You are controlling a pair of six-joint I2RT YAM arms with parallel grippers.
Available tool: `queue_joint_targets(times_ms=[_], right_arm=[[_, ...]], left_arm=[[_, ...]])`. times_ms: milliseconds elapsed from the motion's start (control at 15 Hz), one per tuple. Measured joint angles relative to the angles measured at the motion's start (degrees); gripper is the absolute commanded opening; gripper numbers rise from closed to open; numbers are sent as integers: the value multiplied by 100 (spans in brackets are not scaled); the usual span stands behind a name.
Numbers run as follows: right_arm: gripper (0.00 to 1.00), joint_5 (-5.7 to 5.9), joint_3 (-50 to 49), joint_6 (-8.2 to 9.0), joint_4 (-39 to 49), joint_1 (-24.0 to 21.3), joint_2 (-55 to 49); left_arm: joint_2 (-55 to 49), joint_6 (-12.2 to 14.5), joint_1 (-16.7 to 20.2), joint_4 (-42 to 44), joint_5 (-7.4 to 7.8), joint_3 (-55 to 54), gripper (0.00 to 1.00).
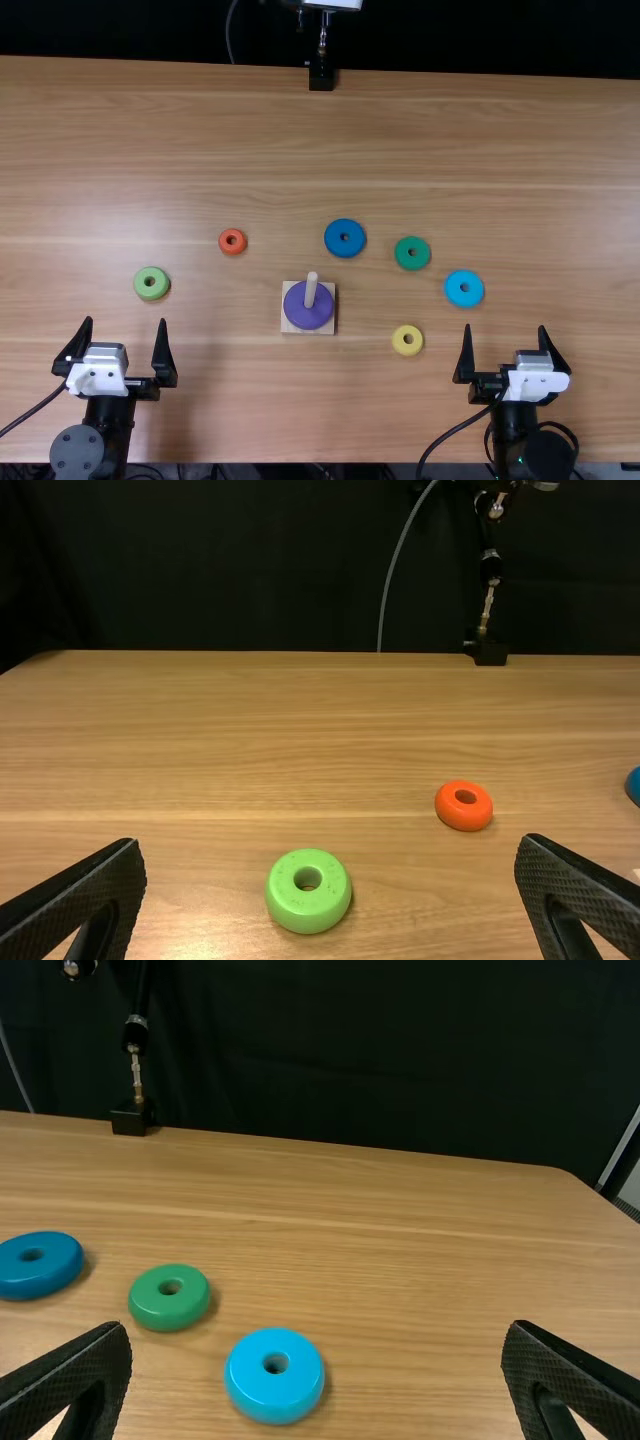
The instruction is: Build the Hanoi tower: stack the rings onto the peg from bottom to top in this color order: purple, dark blue, light blue, dark green, light green, yellow, orange.
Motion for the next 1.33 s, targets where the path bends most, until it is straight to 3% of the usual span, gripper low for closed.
queue_joint_targets(times_ms=[667,933,1267,1333], right_arm=[[100,-2,7,4,0,0,0],[100,-4,911,7,216,0,136],[100,-9,2538,2,468,13,2192],[100,-101,2787,-7,463,15,2660]], left_arm=[[-2,-4,0,-2,0,0,100],[-2,-4,0,-4,0,0,100],[-2,-2,0,-2,0,0,100],[-2,-4,0,-4,0,0,100]])
